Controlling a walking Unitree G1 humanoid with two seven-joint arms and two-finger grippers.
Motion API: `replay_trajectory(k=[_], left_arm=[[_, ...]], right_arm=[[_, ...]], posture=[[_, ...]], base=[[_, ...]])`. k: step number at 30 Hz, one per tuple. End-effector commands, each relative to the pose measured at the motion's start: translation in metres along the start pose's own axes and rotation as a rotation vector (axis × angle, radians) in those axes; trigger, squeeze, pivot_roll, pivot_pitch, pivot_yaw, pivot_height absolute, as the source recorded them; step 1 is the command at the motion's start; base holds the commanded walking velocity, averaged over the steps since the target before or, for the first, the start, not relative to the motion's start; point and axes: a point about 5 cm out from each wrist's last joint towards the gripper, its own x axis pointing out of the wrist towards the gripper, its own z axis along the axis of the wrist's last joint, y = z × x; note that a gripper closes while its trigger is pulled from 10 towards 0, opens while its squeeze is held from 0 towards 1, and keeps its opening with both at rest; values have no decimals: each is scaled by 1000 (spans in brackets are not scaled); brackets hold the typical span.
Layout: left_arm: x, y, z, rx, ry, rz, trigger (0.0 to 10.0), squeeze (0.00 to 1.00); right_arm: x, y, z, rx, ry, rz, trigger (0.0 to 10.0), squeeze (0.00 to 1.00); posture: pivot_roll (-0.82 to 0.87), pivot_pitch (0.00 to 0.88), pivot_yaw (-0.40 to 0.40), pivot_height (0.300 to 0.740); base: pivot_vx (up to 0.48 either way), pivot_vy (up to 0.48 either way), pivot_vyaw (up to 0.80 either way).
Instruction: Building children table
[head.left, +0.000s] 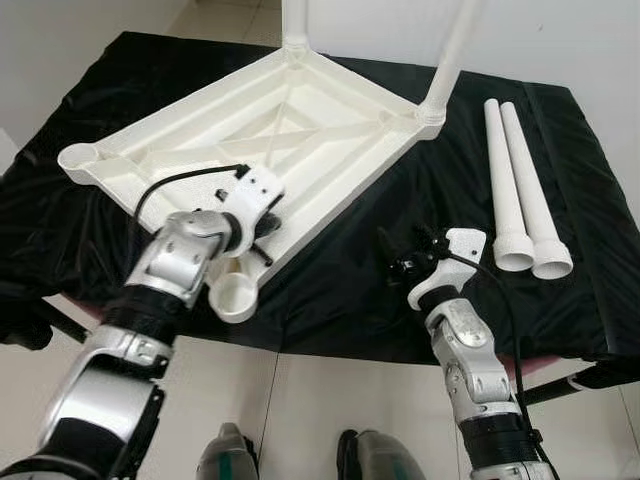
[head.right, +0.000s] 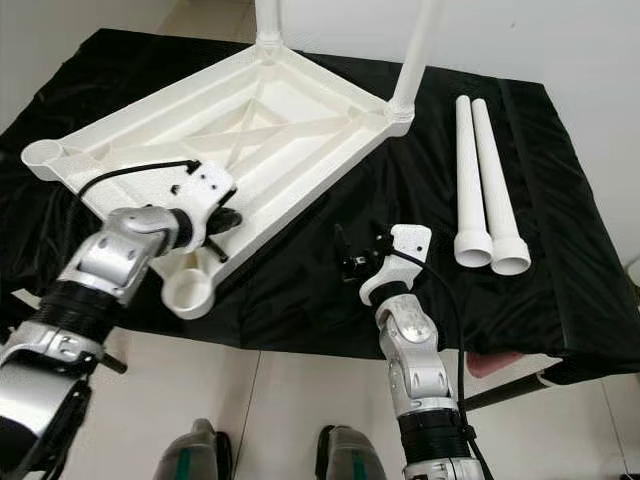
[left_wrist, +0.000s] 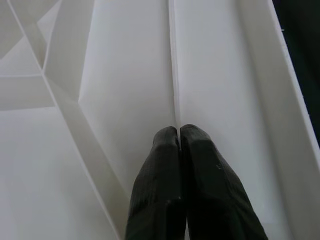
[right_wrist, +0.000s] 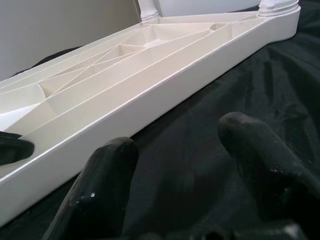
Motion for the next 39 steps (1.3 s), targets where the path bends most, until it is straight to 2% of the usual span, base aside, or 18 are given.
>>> replay_trajectory(k=[1,3,8,9,11,12,14,15,16,17,20,24,31,32,33,37,38,39], left_arm=[[6,-2,1,-41,8,58,0,0],[13,-4,6,-94,1,107,745,0],[18,-5,13,-143,-16,160,1490,0],[21,-6,18,-166,-30,183,3451,0],[22,-7,21,-180,-39,197,3451,0],[25,-8,24,-200,-44,214,392,0],[25,-8,24,-200,-44,214,392,0],[28,-9,30,-224,-55,255,1255,0],[31,-8,34,-252,-57,315,1020,0],[32,-4,36,-289,-57,371,9961,0],[32,-2,36,-313,-56,405,9961,0],[28,15,30,-361,-26,532,10000,0],[34,6,40,-292,-42,487,10000,0],[34,3,43,-275,-55,469,10000,278],[35,0,46,-270,-78,433,10000,1000],[37,-9,59,-238,-138,346,10000,1000],[36,-14,67,-243,-188,284,10000,0],[36,-14,67,-243,-188,284,10000,0]], right_arm=[[0,0,0,0,7,-8,10000,0],[0,1,1,1,5,-8,10000,0],[1,1,1,1,4,-9,10000,0],[1,0,0,0,5,-9,10000,0],[1,0,0,0,5,-10,10000,0],[2,1,0,1,5,-10,10000,0],[2,1,0,1,5,-10,10000,0],[3,3,1,4,2,-3,10000,0],[4,5,1,5,-1,2,10000,0],[5,6,2,5,-3,5,10000,0],[6,6,2,5,-4,6,10000,0],[4,4,3,0,-7,-1,10000,0],[4,3,4,-4,-8,-3,10000,0],[4,3,4,-4,-8,-3,10000,0],[4,3,4,-4,-9,-3,10000,0],[3,3,4,-5,-7,-4,10000,0],[3,4,3,-4,-6,-4,10000,0],[3,4,3,-4,-6,-4,10000,0]], posture=[[-54,67,15,740],[-54,67,13,740],[-50,68,10,740],[-47,69,9,740],[-47,69,9,740],[-45,66,6,740],[-45,66,6,740],[-44,64,4,740],[-49,63,3,740],[-53,61,2,740],[-53,61,2,740],[-60,65,2,740],[-62,66,2,740],[-62,66,2,740],[-61,68,2,740],[-58,70,2,740],[-59,71,3,740],[-59,71,3,740]], base=[[0,0,0],[0,0,0],[0,0,0],[0,0,0],[0,0,0],[0,0,0],[0,0,0],[0,0,0],[0,0,0],[0,0,0],[0,0,0],[0,0,0],[0,0,0],[0,0,0],[0,0,0],[0,0,0],[0,0,0],[0,0,0]])
